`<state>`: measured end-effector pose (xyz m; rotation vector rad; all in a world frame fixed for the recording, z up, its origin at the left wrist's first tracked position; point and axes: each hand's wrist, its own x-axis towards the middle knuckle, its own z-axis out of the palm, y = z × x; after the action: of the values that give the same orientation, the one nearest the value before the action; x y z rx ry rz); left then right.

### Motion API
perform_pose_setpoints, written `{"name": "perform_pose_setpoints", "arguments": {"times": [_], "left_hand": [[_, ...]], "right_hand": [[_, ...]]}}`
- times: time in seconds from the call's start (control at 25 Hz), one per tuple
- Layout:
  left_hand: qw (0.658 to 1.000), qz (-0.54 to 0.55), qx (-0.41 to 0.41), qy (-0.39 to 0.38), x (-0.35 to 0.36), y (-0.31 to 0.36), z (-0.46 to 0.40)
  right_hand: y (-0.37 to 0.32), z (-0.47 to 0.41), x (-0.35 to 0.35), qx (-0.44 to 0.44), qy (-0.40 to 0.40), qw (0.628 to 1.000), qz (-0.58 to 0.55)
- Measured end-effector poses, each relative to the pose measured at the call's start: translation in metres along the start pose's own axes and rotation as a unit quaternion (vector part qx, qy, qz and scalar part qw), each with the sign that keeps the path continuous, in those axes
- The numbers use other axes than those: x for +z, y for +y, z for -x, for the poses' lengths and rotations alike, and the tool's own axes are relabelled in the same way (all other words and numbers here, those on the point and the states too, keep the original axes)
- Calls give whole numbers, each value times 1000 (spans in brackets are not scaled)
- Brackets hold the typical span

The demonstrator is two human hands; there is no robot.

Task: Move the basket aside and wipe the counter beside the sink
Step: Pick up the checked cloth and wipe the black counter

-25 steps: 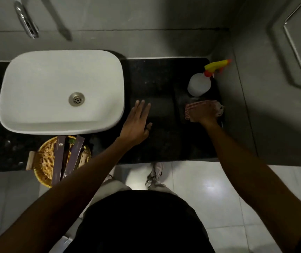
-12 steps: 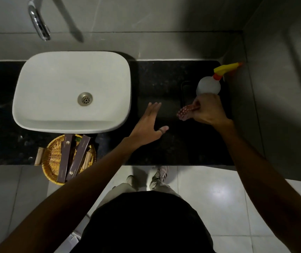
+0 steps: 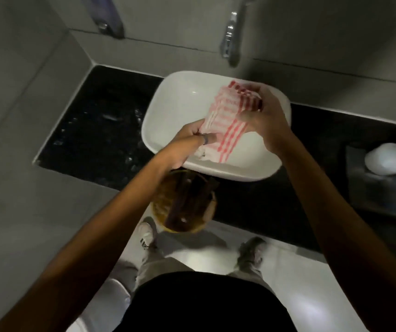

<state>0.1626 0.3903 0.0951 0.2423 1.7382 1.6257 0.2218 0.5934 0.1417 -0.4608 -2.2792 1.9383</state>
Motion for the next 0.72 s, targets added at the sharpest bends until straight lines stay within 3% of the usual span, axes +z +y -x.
{"name": "perform_pose_setpoints", "arguments": {"times": [0.16,0.24,0.32,0.44,0.52,0.56,0.64,0.72], "left_hand": [[994,32,-50,97,-177,-49,54],[984,-9,-114,137,-256,-82,77],[975,-86,-167,119,-307,-113,98],[971,-139,-190,42,-327,-143,106],[963,-199,-182,3,-326,-154,94],[958,-237,-163,2,-324,-157,87],[951,-284,-109,47,-327,-160,75],[928,-354,-37,110,-343,-164,65]], "right_hand": [[-2,-13,166,39,-1,999,24],[13,-9,252,64,-19,991,119],[34,0,315,123,-53,970,203],[66,16,358,284,-85,927,228],[76,24,369,311,-55,888,335],[76,29,375,279,-14,880,384],[76,41,391,211,44,890,403],[76,61,416,232,74,922,301]]}}
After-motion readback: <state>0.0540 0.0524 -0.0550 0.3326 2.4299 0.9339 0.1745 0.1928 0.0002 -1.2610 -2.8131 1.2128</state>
